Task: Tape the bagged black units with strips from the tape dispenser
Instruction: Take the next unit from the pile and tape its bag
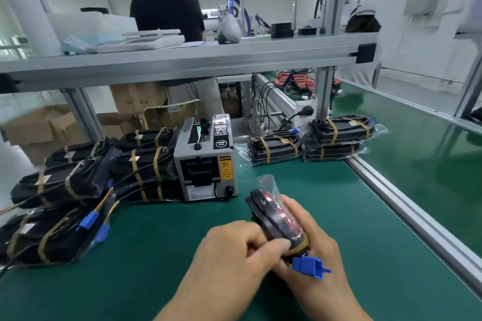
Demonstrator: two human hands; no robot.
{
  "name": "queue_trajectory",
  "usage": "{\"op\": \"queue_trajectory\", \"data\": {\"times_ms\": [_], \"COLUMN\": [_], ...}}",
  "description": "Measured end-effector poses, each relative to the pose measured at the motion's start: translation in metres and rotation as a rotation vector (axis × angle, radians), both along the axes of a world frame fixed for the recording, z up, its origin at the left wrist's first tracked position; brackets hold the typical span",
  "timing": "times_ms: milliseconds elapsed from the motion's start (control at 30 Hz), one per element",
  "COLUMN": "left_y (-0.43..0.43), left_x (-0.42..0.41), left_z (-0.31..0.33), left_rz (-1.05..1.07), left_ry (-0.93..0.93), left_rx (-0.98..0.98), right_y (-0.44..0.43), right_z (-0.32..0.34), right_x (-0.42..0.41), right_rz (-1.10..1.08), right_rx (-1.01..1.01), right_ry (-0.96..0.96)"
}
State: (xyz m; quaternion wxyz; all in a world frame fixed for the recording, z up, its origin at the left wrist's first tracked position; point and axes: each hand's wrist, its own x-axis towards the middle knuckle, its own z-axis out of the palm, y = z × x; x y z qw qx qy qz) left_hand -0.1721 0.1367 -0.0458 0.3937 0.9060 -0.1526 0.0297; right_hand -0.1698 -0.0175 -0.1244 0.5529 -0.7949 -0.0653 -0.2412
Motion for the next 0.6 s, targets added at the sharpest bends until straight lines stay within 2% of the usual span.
{"op": "queue_trajectory", "data": {"times_ms": [100,267,400,467,533,600], "left_y": [-0.011,-0.013,-0.009,-0.009,-0.003,0.007], "left_x": [-0.009,-0.013,-0.014,-0.012,-0.003,0.015], "left_z": [0.005,0.010,0.005,0.005,0.005,0.001], "left_rz": [-0.050,-0.065,-0.108,-0.154,-0.145,0.003], "left_ry": [-0.086,-0.177,-0.224,-0.214,-0.157,-0.085], "left_rx": [-0.025,0.030,-0.017,-0.099,-0.241,-0.350], "right_y": [0.006,0.017,0.021,0.021,0.017,0.014], "right_z": [-0.002,-0.005,0.001,0.003,0.001,-0.002], "right_x": [-0.002,-0.004,-0.004,-0.001,0.006,0.013], "right_rz": [-0.005,-0.014,-0.037,-0.058,-0.097,-0.193], "right_rx": [0.057,0.009,-0.014,-0.071,-0.050,-0.043], "right_ry": [-0.037,-0.106,-0.119,-0.171,-0.129,-0.090]}}
